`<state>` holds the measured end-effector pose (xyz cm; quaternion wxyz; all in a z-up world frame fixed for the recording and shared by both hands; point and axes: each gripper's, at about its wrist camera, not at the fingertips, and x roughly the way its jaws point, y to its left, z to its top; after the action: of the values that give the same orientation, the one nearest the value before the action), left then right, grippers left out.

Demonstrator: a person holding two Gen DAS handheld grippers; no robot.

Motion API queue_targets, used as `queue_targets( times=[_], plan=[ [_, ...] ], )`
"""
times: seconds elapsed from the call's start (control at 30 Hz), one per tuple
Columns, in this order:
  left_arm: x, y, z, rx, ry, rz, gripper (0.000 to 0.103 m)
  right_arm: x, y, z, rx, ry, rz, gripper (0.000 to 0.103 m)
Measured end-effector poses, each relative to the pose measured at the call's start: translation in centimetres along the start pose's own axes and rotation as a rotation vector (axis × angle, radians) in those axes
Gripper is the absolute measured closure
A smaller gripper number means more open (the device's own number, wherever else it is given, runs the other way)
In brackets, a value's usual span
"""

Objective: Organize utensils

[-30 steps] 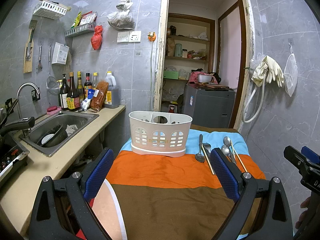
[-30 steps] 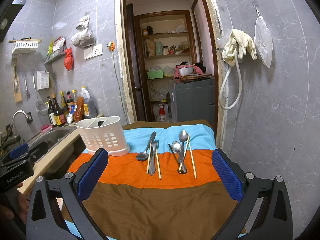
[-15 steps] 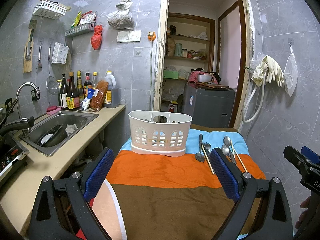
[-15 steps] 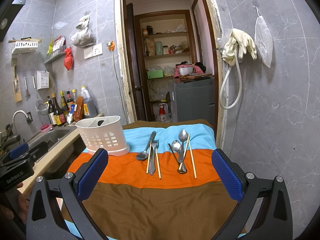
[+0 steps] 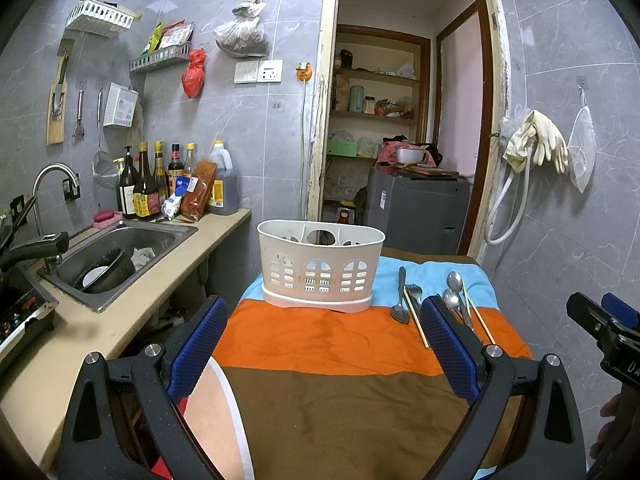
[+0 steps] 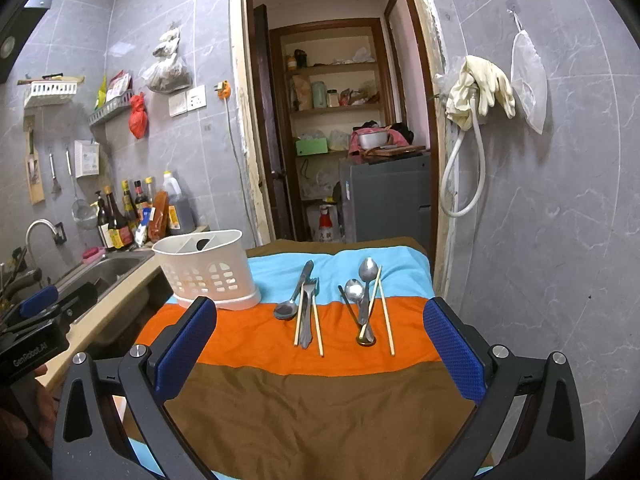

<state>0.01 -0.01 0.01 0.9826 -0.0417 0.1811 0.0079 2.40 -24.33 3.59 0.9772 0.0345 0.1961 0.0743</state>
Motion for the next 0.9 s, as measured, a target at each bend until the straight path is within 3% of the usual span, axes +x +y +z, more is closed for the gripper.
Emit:
queue_targets(
  times=[0.37,0.57,0.9],
  plan=[
    [0.1,-0.1,0.0,0.001,0.0,0.007,0.008,0.1,0.0,-0.1,-0.004,0.001,-0.003,0.0],
    [1.2,-1.3,0.7,0.01,0.01,0.022,0.008,0.5,0.2,1.0,-0.024,0.046,-0.04,0.0],
    [3.2,-1.5,2.5,0.039,0.004,-0.013,0.008,1.6,-0.2,1.8,-0.013,0.055,-0.083,0.0]
  ],
)
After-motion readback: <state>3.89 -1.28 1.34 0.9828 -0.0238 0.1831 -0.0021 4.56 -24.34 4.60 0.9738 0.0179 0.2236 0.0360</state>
